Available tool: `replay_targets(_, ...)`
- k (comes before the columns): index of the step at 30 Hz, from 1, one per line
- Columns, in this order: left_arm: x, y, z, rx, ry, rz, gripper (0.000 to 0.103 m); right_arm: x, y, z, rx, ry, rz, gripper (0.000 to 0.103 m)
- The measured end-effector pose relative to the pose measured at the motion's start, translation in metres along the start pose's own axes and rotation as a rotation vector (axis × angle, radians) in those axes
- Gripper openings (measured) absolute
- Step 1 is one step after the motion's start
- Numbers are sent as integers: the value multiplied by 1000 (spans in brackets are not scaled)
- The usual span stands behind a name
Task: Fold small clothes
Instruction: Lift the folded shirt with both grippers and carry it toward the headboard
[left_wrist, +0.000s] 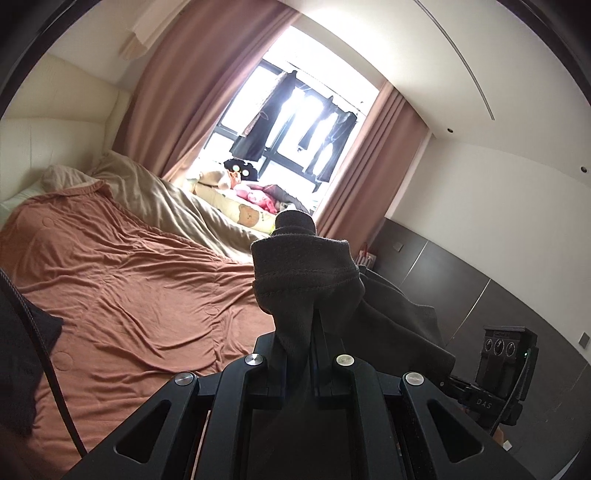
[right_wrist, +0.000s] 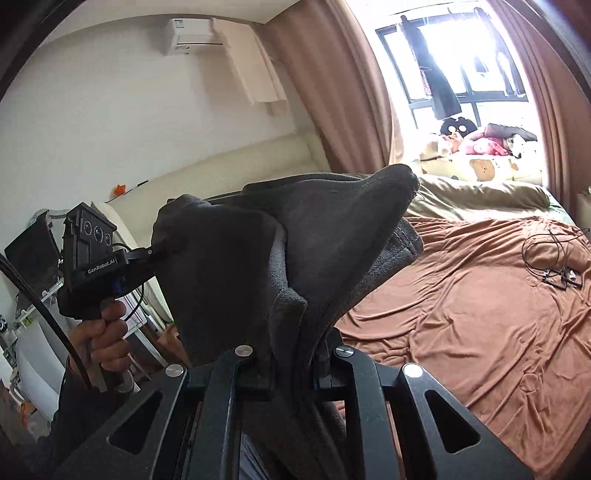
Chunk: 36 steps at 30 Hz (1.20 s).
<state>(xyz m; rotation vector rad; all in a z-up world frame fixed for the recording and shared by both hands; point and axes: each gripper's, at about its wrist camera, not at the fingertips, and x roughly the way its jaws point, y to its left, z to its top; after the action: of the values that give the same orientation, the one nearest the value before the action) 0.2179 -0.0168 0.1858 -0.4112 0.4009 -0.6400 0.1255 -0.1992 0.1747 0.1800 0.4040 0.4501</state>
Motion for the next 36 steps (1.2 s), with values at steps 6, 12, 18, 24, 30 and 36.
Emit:
replay_targets(6, -42, 26, 7, -5, -55, 44, 8, 30, 9, 7, -52, 11, 45, 9)
replay_targets(12, -82, 56, 14, -21, -102, 99, 8, 75, 4, 12, -65, 29, 112, 9)
replay_targets(18, -113, 88, 22, -28, -128, 171, 8, 127, 4, 17, -82, 57, 175, 9)
replay_targets(24, -141, 129, 29, -50, -164, 251, 8, 175, 6, 24, -103, 72, 232, 8)
replay_targets(30, -164, 170, 42, -67, -193, 331, 8, 227, 15, 31, -135, 95, 283, 8)
replay_targets(36, -190, 205, 54, -74, -230, 381, 8, 278, 27, 36, -151, 93, 359, 8)
